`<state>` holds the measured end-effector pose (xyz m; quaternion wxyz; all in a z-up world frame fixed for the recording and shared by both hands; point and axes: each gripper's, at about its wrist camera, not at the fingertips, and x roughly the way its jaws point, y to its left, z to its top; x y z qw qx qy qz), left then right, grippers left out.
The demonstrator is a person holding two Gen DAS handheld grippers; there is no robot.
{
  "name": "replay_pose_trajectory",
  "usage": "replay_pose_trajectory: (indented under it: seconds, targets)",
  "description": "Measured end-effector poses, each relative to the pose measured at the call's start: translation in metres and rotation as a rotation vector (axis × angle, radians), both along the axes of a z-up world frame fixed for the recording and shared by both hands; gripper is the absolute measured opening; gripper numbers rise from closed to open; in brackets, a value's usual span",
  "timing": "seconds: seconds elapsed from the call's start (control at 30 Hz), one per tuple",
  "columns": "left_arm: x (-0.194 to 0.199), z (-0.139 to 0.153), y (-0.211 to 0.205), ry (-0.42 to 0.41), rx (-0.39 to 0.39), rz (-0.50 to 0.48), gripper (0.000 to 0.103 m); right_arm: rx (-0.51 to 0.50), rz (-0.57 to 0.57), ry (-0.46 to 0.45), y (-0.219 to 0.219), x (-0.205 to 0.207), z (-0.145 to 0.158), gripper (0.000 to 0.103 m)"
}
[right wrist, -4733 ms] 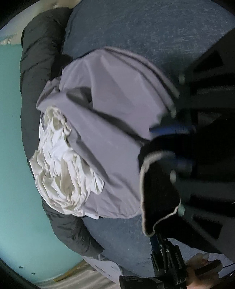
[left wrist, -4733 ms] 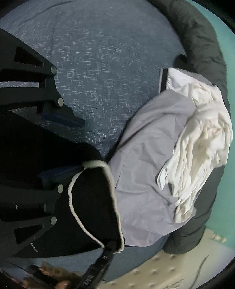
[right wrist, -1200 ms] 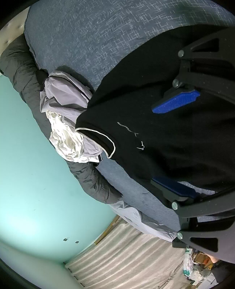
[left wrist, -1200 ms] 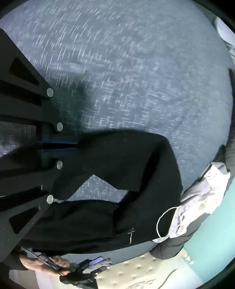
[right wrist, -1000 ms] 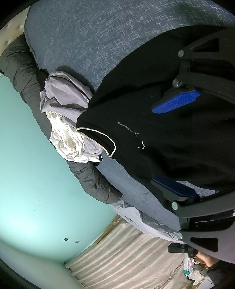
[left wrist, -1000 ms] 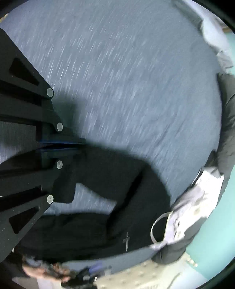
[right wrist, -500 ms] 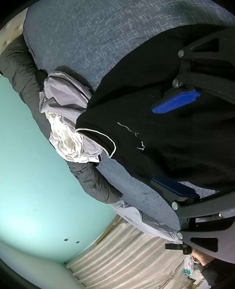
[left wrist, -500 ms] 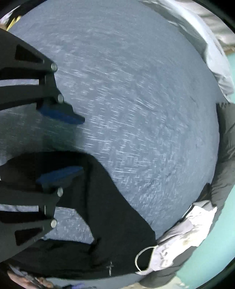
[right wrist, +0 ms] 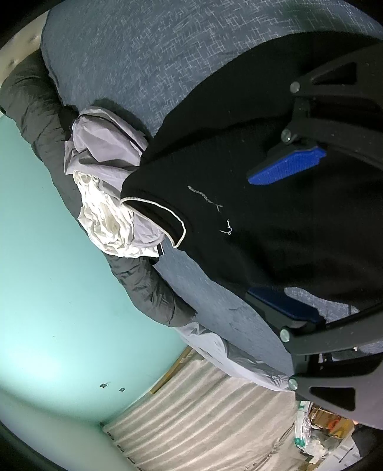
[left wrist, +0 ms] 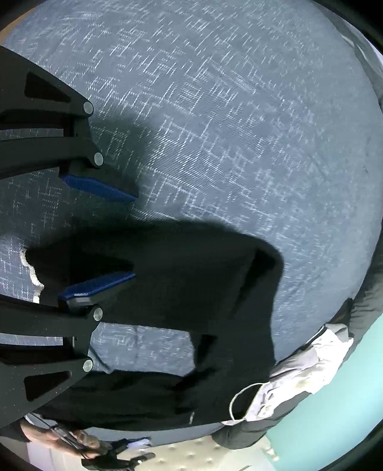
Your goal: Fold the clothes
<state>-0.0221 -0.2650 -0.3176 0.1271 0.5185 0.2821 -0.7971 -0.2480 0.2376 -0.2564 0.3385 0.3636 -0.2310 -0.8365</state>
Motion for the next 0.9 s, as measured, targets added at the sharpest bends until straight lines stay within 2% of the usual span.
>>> replay_pose_trajectory:
  seconds: [0.03,0.13,0.17,0.37,0.6,0.7,0.9]
  targets:
    - [0.000,-0.001,0.002,-0.009,-0.008,-0.007,0.034,-0.002,-0.001,-0.001,0.000,0.000,-0.001,0.073]
    - [-0.003,0.001,0.007,-0.033,-0.042,-0.039,0.009,-0.008,-0.005,-0.010,0.002,-0.002,-0.002,0.073]
    - [-0.003,0.004,0.007,-0.032,-0.046,-0.040,0.006,-0.010,-0.008,-0.013,0.003,-0.002,-0.003,0.073]
    - [0.007,0.041,-0.005,-0.014,-0.124,-0.041,0.003,-0.021,-0.019,-0.016,0.006,-0.003,-0.002,0.073]
    - [0.016,0.076,-0.052,-0.056,-0.240,-0.009,0.003,-0.019,-0.015,-0.014,0.006,-0.002,-0.001,0.073]
    - [0.016,0.075,-0.077,-0.094,-0.250,0.014,0.003,-0.018,-0.019,-0.017,0.006,-0.002,-0.002,0.073]
    - [0.000,0.050,-0.081,-0.153,-0.255,0.036,0.008,-0.009,-0.016,-0.020,0.006,-0.004,-0.004,0.073]
